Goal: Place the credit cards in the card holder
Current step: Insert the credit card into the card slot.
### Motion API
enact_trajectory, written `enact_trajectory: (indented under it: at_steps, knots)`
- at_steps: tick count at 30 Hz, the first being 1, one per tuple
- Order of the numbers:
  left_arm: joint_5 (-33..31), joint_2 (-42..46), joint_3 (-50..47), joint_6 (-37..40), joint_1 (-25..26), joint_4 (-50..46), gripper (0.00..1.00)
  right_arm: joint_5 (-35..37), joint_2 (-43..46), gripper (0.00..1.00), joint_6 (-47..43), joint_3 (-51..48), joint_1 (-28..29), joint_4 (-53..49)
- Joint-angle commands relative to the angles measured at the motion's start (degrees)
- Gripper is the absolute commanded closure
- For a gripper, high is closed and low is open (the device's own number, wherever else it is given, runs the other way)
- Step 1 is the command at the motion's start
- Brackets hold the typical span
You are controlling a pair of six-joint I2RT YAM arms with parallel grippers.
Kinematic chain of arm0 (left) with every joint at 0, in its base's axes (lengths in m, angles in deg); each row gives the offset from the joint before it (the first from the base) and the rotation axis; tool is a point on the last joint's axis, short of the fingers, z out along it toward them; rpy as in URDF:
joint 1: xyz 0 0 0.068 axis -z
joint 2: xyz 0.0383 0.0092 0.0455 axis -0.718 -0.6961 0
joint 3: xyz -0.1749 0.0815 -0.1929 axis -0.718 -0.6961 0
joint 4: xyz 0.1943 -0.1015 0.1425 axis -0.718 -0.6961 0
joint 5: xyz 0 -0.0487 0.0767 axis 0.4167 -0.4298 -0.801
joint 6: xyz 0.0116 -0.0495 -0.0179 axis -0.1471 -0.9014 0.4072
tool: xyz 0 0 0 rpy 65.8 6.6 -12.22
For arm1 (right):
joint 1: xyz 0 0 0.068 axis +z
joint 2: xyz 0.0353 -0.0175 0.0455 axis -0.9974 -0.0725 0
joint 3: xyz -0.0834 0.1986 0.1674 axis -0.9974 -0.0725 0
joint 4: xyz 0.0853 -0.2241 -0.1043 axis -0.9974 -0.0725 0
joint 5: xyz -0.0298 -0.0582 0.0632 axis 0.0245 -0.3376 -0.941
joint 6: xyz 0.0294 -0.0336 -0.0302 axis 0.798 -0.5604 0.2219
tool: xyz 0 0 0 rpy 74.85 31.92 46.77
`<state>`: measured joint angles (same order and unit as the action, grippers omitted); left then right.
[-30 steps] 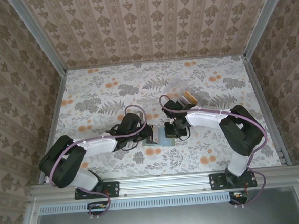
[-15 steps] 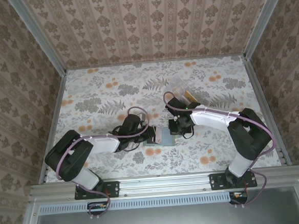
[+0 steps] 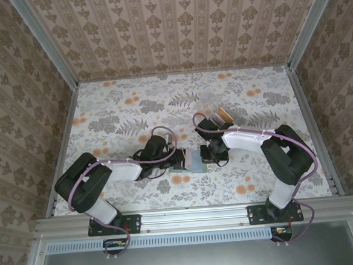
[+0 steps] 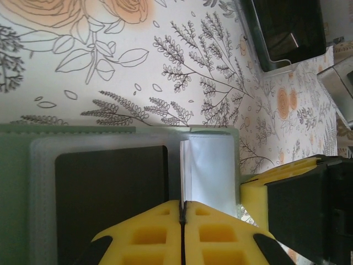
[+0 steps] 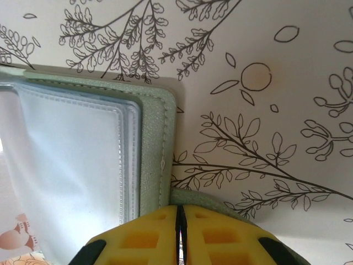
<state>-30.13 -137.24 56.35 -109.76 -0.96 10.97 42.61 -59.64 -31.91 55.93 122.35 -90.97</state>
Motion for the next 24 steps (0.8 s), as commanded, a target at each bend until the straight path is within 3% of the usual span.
enact_trajectory:
  at_steps: [1, 9, 17, 20, 24]
  knots:
    - [1.51, -1.63, -1.43, -2.61, 0.86, 3.37, 0.92, -0.77, -1.71, 0.87, -0.19, -0.85, 0.14, 0.45]
    - [1.15, -3.33, -1.86, -3.85, 1.28, 5.38, 0.92, -0.95, -1.84, 0.87, 0.0, -0.98, 0.14, 0.67]
    - [-0.68, -0.5, 0.51, 1.04, 2.26, -9.52, 0.86, -0.75, -1.68, 0.87, -0.08, -0.68, 0.14, 0.41]
    - [-3.93, 0.95, 2.26, 3.43, 2.93, -16.54, 0.74, -0.69, -1.61, 0.87, -0.17, -0.58, 0.14, 0.23]
    - [-5.7, 0.55, 5.03, 5.49, 2.97, -20.48, 0.65, -0.68, -1.74, 0.87, -0.28, -0.4, 0.14, 0.23]
